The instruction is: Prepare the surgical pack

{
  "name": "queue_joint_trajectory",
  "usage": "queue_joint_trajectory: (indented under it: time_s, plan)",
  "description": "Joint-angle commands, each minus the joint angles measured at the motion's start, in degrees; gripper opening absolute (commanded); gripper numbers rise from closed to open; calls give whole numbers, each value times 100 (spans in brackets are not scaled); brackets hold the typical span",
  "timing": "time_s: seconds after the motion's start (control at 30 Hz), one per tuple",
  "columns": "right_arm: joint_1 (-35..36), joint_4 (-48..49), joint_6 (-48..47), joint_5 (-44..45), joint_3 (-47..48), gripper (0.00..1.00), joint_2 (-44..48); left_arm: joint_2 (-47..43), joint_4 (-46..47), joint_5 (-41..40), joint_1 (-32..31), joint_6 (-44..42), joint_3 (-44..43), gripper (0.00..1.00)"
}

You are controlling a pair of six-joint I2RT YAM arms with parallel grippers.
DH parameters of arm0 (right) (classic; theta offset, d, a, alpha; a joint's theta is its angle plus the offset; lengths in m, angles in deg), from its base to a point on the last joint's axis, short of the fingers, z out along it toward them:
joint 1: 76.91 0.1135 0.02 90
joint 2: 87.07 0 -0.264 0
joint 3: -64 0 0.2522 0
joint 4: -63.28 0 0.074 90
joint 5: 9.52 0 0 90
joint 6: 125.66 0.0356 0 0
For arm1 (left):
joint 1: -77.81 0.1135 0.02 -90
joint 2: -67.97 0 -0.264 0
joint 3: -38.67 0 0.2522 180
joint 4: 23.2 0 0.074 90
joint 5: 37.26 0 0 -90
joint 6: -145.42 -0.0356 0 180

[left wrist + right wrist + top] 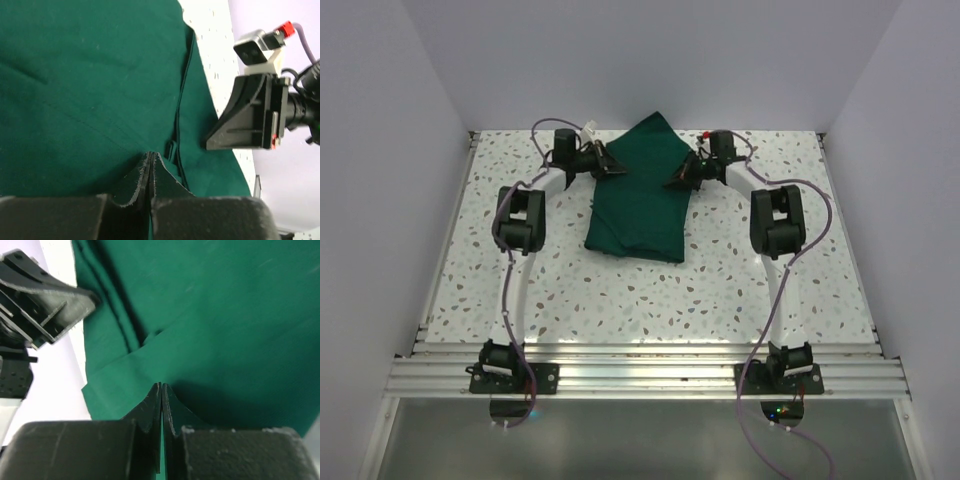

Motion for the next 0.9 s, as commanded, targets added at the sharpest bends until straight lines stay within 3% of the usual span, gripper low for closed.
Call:
queue_joint_trajectory:
  time_s: [0.0,0.33,0.63,0.87]
  plan:
    - [-87,58,136,-590,464,0,-284,149,51,383,23,77,-318,0]
    - [-105,-549,-276,-644,395,0,-671,-245,-2127,-302,242,-890,542,0]
    - [-96,-1174,-892,-573,-176,0,-461,-782,-2876,-645,410,-1514,1702,0]
    - [-105,-1420,-1340,-512,-888,0,-145,-1292,-2797,-742,419,-1654,2870,0]
